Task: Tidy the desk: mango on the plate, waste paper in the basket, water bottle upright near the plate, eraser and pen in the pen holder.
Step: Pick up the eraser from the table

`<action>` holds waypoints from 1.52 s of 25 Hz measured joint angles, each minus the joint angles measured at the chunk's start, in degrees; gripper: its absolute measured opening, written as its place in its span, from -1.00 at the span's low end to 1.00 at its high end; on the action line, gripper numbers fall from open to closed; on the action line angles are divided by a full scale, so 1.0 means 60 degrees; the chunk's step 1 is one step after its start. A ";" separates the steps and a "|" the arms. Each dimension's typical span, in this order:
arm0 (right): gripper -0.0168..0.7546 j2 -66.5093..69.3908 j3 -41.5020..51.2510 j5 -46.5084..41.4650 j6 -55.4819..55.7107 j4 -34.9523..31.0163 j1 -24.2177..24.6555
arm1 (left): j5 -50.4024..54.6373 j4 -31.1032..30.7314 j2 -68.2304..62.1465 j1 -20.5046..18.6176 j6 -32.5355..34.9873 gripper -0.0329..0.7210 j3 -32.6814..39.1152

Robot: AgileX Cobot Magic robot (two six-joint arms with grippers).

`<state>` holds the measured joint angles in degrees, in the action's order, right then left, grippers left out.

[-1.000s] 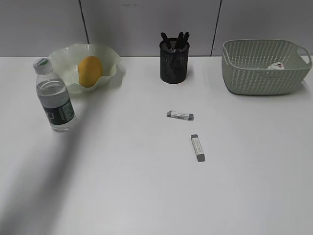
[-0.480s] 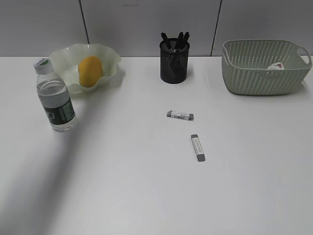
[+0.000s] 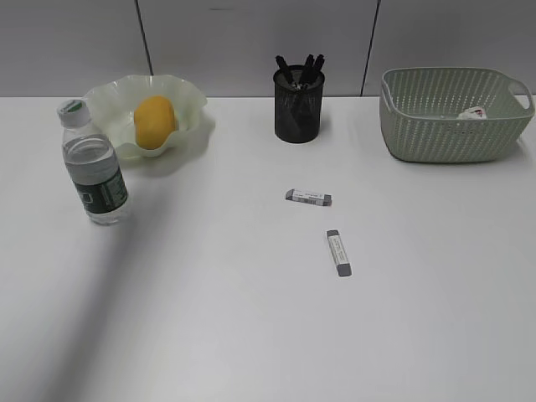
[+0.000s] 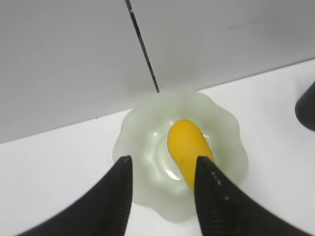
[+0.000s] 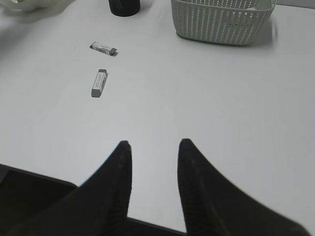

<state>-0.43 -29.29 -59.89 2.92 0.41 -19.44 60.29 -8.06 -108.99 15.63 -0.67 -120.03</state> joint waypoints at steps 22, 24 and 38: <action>-0.26 0.0000 0.0000 0.0000 0.0000 0.0000 0.0000 | -0.0323 0.0979 1.4822 0.0000 -0.0037 0.46 1.3906; -0.26 0.0000 0.0000 0.0000 0.0000 0.0000 0.0000 | -0.0170 0.1160 1.5887 0.0000 -0.0048 0.50 1.4233; -0.26 0.0863 -0.0109 0.0239 0.0000 0.0000 0.0000 | 0.0094 0.1679 1.8214 -0.0400 -0.0300 0.41 1.4863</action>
<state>4.75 -29.95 -58.46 2.92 0.41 -19.44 60.85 2.01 0.29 13.23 -2.47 -30.85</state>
